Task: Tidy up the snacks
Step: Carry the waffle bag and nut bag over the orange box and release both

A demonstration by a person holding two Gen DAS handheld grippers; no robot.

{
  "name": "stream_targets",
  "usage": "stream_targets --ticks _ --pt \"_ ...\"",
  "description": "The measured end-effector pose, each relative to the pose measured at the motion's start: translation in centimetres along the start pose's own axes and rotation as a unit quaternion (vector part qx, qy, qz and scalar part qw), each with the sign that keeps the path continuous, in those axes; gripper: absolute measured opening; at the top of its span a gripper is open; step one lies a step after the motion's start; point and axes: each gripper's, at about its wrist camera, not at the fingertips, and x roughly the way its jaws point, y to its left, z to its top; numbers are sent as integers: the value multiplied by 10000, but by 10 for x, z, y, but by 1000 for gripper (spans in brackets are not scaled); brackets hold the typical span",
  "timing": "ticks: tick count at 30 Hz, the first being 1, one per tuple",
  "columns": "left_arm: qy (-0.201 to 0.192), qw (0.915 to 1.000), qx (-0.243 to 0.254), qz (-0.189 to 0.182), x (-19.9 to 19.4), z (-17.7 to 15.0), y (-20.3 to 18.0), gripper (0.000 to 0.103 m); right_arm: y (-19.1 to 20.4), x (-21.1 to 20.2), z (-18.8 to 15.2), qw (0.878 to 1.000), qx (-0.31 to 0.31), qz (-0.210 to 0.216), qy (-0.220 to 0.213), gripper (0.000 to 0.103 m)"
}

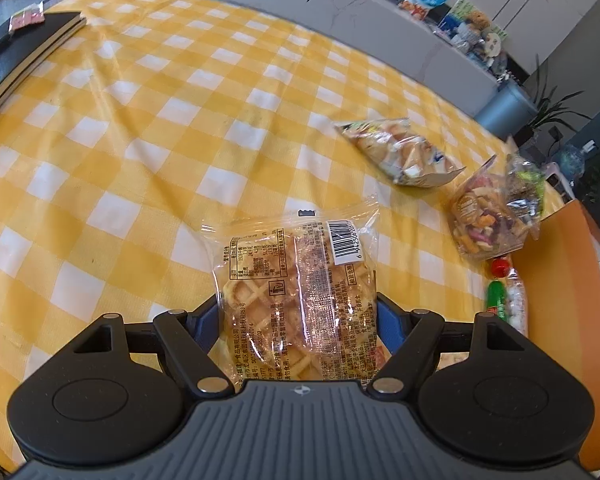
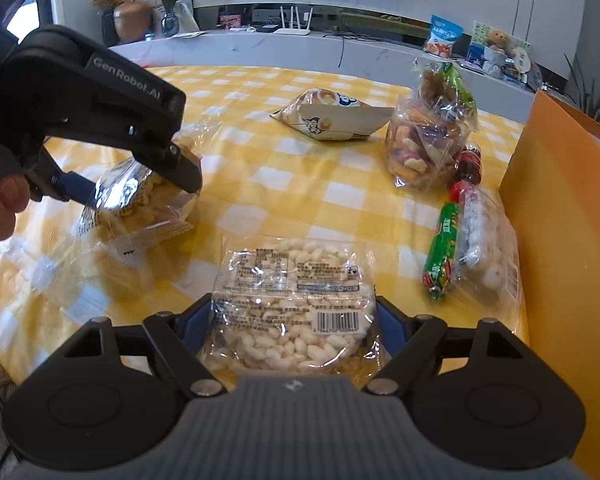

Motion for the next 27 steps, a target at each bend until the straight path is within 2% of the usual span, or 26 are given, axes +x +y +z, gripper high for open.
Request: stream_targets --ticks 5,8,14,20,27 --pt "-207 9995 17 -242 -12 1 -4 88 -7 -17 6 9986 11 345 -410 80" --pt "-378 9986 73 -358 -19 1 -8 88 -15 -33 14 9977 112 350 -574 80" --pt "-760 9927 610 -717 -47 -6 -32 88 -46 -79 26 9909 558 483 -1128 80" --pt "-857 9856 1086 -973 -69 -17 -60 88 -79 -130 28 9871 481 -149 -1519 80" --pt "-817 9784 1406 -1274 -87 -23 -90 88 -141 -172 22 9762 996 -698 -1797 80"
